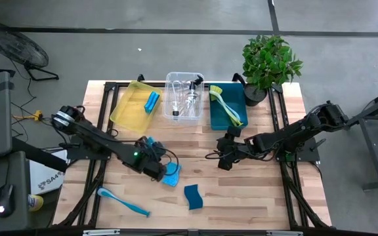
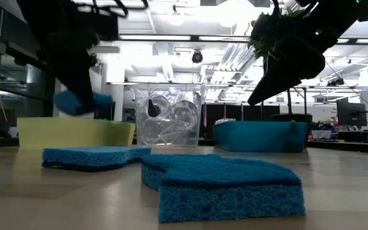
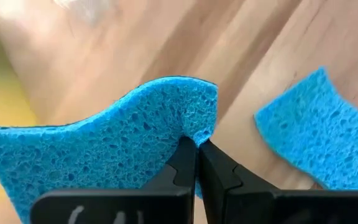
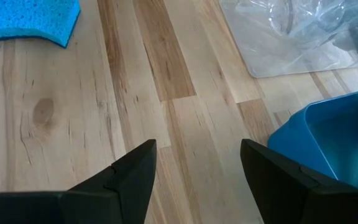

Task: Pick & Place Kitchen Sink Supplies
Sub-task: Put the blue sponge into the yellow bin

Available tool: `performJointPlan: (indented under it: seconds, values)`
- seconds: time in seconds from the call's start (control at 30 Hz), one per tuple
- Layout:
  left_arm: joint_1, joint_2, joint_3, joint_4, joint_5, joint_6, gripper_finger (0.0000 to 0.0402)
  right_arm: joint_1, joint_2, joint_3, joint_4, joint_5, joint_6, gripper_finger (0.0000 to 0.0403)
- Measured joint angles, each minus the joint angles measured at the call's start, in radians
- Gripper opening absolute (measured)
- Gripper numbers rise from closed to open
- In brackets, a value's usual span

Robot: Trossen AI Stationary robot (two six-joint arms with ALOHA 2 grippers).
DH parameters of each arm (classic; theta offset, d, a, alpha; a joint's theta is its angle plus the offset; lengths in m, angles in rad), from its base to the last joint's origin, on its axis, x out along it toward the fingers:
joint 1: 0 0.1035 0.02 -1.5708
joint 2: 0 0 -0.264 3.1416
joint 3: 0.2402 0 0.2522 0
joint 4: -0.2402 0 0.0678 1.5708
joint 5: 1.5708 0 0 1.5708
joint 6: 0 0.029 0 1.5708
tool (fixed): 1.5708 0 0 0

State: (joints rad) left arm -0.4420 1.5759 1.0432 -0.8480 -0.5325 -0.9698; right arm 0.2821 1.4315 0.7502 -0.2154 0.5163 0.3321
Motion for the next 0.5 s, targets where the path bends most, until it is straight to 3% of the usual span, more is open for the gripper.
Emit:
performJointPlan:
  seconds: [0.5]
  values:
    - [-0.009, -0.28, 0.002, -0.042, -0.366, 0.128, 0.0003, 0.0, 0.003, 0.0, 0.009, 0.004, -0.004, 0.0227]
